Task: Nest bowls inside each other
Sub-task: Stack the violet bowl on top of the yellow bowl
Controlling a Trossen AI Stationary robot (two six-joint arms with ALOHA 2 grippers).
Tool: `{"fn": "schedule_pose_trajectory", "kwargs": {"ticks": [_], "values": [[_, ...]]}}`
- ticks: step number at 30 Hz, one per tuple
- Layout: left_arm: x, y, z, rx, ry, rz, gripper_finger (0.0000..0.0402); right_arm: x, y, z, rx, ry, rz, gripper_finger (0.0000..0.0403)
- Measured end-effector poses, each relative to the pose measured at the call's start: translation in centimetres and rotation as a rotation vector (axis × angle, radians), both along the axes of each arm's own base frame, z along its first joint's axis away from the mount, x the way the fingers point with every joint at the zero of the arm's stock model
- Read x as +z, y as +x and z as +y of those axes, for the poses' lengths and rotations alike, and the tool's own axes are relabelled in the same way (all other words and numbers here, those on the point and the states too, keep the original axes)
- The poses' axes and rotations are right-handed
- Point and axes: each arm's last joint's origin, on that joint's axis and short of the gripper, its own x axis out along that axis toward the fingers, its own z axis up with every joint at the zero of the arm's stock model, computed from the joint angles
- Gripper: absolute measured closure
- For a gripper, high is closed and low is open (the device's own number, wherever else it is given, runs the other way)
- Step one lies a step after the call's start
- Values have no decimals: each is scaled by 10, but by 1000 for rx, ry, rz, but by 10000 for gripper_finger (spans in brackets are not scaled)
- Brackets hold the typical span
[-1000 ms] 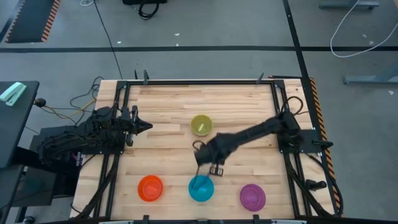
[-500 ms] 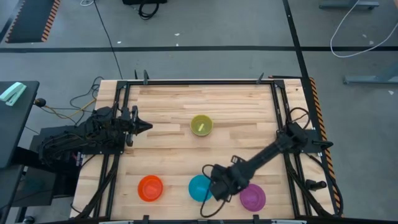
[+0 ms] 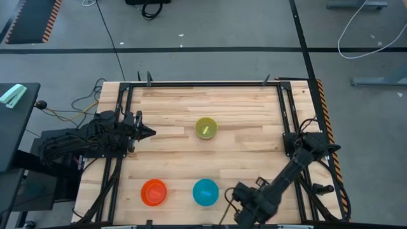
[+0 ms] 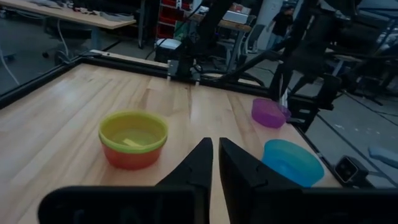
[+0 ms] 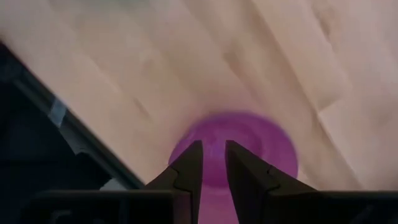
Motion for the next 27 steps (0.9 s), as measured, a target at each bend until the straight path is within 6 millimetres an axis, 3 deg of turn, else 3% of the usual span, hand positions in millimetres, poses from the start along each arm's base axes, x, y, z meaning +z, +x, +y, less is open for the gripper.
{"fn": "schedule_pose_trajectory", "kwargs": {"ticks": [22,27], "values": [[0,0,0,-3,2,-1,369,1,-63,38,-251,-86,8,326],[0,0,0,-3,1,-1,376,-10,-73,41,-281,-110,10,326]]}}
